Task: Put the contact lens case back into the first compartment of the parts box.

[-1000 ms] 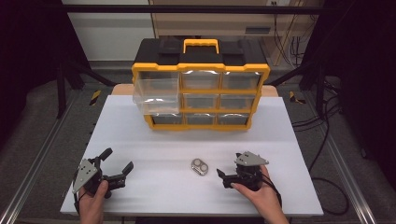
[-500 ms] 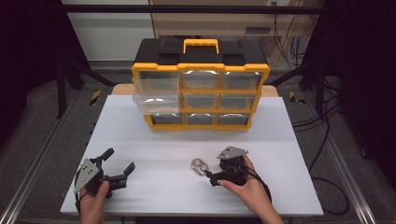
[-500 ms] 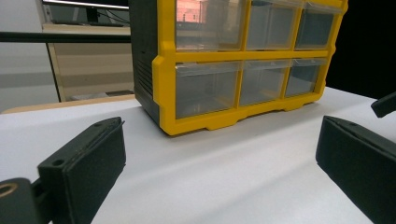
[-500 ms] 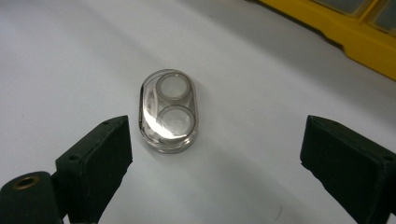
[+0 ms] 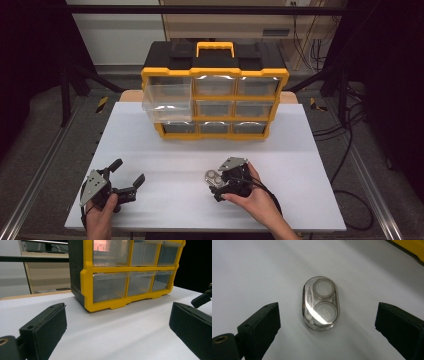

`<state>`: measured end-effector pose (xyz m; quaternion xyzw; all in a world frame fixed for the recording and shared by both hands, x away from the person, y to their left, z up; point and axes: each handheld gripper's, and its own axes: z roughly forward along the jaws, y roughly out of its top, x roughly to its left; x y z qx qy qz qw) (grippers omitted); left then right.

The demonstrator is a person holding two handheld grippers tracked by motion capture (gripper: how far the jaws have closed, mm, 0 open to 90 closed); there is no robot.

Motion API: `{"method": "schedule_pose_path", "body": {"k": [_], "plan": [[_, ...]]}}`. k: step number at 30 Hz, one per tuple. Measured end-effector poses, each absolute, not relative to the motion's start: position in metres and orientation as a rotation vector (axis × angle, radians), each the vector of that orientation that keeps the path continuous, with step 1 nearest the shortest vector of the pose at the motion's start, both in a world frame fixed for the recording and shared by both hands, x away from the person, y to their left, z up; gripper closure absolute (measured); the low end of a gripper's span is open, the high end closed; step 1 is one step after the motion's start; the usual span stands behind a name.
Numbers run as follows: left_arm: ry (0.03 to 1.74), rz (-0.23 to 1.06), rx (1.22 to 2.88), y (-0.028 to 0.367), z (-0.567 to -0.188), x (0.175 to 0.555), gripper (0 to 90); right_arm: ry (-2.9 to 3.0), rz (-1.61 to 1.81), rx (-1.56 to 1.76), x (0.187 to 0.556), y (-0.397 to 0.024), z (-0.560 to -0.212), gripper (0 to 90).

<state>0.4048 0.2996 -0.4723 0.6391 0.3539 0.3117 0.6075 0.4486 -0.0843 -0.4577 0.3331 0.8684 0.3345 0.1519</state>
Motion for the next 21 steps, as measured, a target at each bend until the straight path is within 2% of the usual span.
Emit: {"method": "schedule_pose_path", "body": {"k": [8, 12, 14, 16, 18, 19, 21], "plan": [[0.813, 0.718, 1.485, 0.298, -0.472, 0.405, 1.0, 2.523, 0.922, 0.972, 0.455, -0.079, -0.464, 8.3], [0.813, 0.718, 1.486, 0.298, -0.472, 0.405, 1.0, 2.553, 0.909, 0.968, 0.458, -0.077, -0.464, 17.7], [0.812, 0.718, 1.487, 0.298, -0.472, 0.405, 1.0, 2.555, 0.910, 0.977, 0.458, -0.076, -0.464, 19.5], [0.812, 0.719, 1.486, 0.298, -0.472, 0.405, 1.0, 2.566, 0.916, 0.973, 0.460, -0.075, -0.465, 26.7], [0.812, 0.719, 1.486, 0.298, -0.472, 0.405, 1.0, 2.569, 0.916, 0.976, 0.461, -0.075, -0.466, 28.6], [0.812, 0.719, 1.486, 0.298, -0.472, 0.405, 1.0, 2.575, 0.906, 0.990, 0.463, -0.075, -0.467, 33.7], [0.812, 0.719, 1.487, 0.298, -0.472, 0.405, 1.0, 2.576, 0.911, 0.997, 0.464, -0.074, -0.468, 35.6]]}}
